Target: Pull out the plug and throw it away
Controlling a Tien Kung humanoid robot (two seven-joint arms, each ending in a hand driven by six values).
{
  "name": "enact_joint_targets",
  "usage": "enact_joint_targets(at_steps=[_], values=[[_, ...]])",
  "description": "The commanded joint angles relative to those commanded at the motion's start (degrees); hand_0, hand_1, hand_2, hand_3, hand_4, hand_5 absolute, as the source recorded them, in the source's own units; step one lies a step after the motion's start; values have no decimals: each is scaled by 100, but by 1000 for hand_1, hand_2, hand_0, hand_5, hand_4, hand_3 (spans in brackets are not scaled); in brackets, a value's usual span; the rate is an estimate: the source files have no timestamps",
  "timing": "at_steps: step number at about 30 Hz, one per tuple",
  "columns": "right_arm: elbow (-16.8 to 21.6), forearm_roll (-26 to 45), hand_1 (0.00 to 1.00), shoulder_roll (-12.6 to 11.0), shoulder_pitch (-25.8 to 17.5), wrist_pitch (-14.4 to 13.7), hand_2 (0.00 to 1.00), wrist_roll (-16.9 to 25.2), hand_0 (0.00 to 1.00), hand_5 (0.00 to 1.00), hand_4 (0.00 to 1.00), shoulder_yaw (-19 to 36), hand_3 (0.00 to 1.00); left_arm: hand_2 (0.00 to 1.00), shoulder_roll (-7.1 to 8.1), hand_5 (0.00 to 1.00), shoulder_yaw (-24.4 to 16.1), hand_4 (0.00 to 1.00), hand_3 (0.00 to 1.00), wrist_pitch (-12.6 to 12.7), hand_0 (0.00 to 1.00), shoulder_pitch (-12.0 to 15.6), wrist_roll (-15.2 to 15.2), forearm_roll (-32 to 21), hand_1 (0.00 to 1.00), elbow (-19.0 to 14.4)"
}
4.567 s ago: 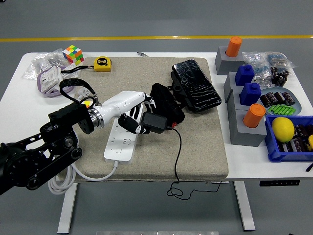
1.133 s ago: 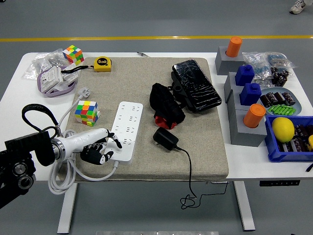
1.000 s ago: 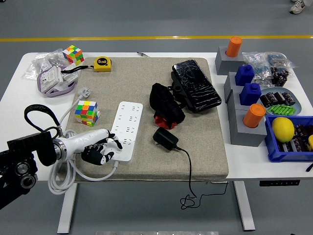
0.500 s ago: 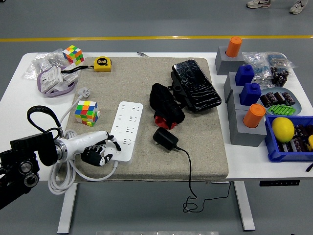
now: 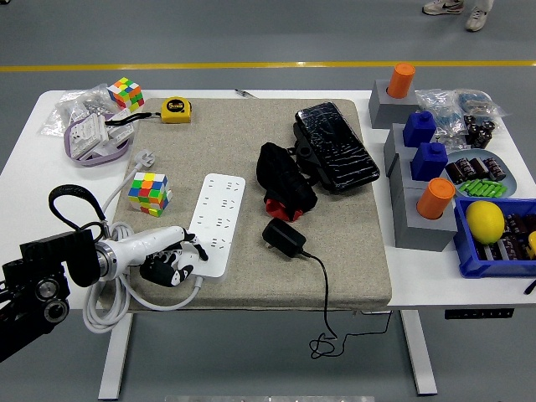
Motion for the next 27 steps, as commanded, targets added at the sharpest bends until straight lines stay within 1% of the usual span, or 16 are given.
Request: enact_joint_targets(at_steps=[2, 9, 13, 16, 17, 19, 21, 22, 24, 27], values=[[-1, -9, 676, 5, 2, 0, 683, -1, 639, 466, 998, 15, 599, 97, 14, 2, -65, 481, 697, 4, 64, 4, -15, -20, 52, -56], [-5, -30, 676, 5, 8, -4, 683, -2, 640, 466, 998, 44, 601, 98, 58, 2, -588, 482, 694, 3, 64, 50, -33, -90, 52, -412], [-4, -28, 676, 13, 9, -4, 683, -1, 640, 466, 998, 42, 600, 98, 55, 2, -709, 481, 690, -18, 64, 108, -1, -143, 52, -543], [-4, -25, 676, 19, 6, -2, 683, -1, 637, 465, 998, 38, 600, 98, 46, 2, -817, 486, 688, 5, 65, 147, -60, -123, 52, -587], [-5, -29, 676, 20, 5, -2, 683, -1, 637, 465, 998, 40, 600, 98, 39, 2, -860, 486, 688, 40, 65, 158, -128, -75, 52, -579], [-6, -33, 676, 21, 1, -2, 683, -3, 637, 465, 998, 41, 600, 98, 6, 2, -1026, 486, 688, 276, 65, 188, -505, 211, 52, -501], [-6, -33, 676, 20, 1, -4, 683, -3, 637, 465, 998, 37, 600, 98, -27, 2, -1187, 486, 688, 472, 65, 206, -810, 418, 52, -415], [-7, -32, 676, 18, 5, -4, 683, -2, 639, 466, 998, 33, 600, 162, -46, 2, -1271, 545, 665, 569, 117, 213, -947, 495, 103, -366], [-6, -35, 676, 19, 13, -7, 683, -1, 639, 466, 998, 43, 600, 162, -90, 2, -1419, 545, 665, 706, 117, 224, -1113, 606, 103, -261], [-5, -28, 676, 18, 22, -8, 683, 0, 639, 466, 998, 39, 600, 162, -161, 2, -1572, 545, 665, 785, 117, 241, -1192, 669, 103, -127]])
